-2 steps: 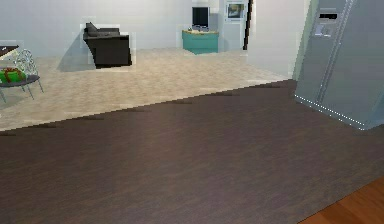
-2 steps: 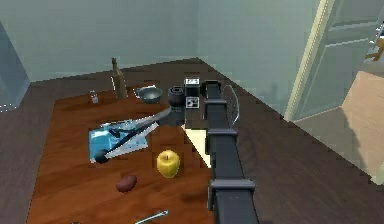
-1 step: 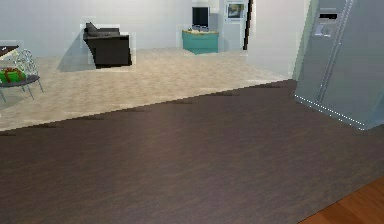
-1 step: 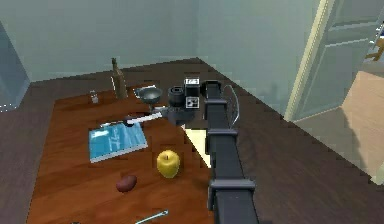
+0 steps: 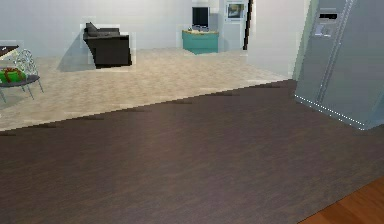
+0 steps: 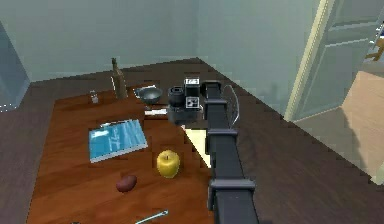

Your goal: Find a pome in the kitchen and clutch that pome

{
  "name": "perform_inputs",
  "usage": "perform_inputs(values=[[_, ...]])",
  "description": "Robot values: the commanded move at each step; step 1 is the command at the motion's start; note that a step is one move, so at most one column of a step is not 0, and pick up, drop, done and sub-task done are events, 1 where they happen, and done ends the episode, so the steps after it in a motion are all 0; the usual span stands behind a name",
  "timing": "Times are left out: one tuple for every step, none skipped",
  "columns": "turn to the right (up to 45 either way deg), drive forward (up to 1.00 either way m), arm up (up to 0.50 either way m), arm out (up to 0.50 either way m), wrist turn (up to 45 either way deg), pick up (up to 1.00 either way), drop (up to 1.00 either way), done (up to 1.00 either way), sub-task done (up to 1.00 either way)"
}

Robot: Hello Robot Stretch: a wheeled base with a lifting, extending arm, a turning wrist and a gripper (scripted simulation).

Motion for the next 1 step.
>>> perform_inputs(values=[[0.0, 0.00, -0.30, 0.00, 0.0, 0.00, 0.00, 0.00, 0.00]])
